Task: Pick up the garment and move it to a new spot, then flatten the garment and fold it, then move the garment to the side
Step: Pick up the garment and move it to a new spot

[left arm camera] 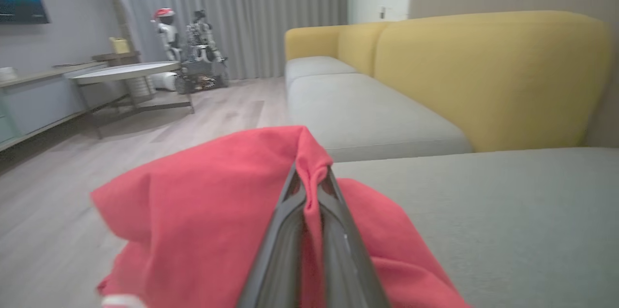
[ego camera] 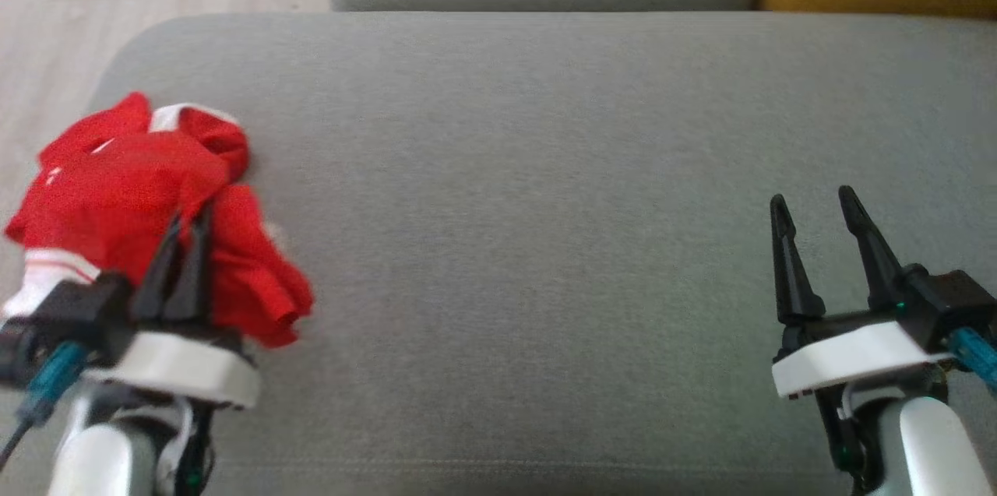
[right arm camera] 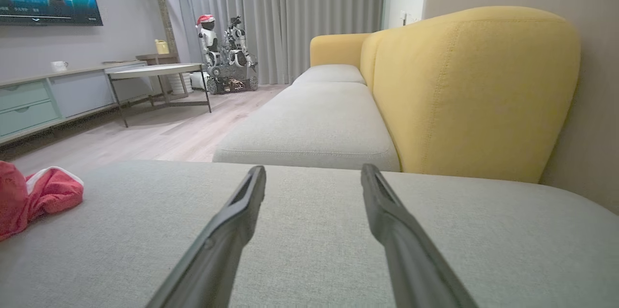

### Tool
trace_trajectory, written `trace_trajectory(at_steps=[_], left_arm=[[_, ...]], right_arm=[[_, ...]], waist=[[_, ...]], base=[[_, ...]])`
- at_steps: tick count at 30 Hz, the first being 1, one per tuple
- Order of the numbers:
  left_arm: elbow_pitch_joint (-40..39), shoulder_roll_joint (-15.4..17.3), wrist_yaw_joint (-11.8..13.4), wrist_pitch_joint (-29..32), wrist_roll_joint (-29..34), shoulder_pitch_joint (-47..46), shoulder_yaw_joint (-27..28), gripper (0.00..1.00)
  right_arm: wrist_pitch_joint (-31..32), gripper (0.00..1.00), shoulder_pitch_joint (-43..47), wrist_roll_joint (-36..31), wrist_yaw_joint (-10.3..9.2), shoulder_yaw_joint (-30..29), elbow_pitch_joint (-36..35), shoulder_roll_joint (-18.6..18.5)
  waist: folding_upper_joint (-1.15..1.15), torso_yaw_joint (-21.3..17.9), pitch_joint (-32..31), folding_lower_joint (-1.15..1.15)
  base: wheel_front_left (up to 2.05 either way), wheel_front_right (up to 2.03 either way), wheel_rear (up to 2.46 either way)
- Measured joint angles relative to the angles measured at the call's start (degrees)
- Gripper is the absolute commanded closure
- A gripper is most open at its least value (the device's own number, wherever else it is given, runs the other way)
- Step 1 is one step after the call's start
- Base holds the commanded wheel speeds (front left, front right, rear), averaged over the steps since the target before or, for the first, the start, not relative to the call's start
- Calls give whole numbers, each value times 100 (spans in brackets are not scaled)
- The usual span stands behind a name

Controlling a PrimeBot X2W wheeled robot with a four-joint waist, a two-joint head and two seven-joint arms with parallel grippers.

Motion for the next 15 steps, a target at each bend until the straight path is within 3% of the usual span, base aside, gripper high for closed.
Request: trace_trajectory(at_steps=[15], left_arm=[[1246,-480,-387,-178,93,-2084,-1187,100]], right_arm=[[-107,0,-445,249,0,314,-265,1]], waist=[[0,-1499,786,0]], base=[[0,0,0]])
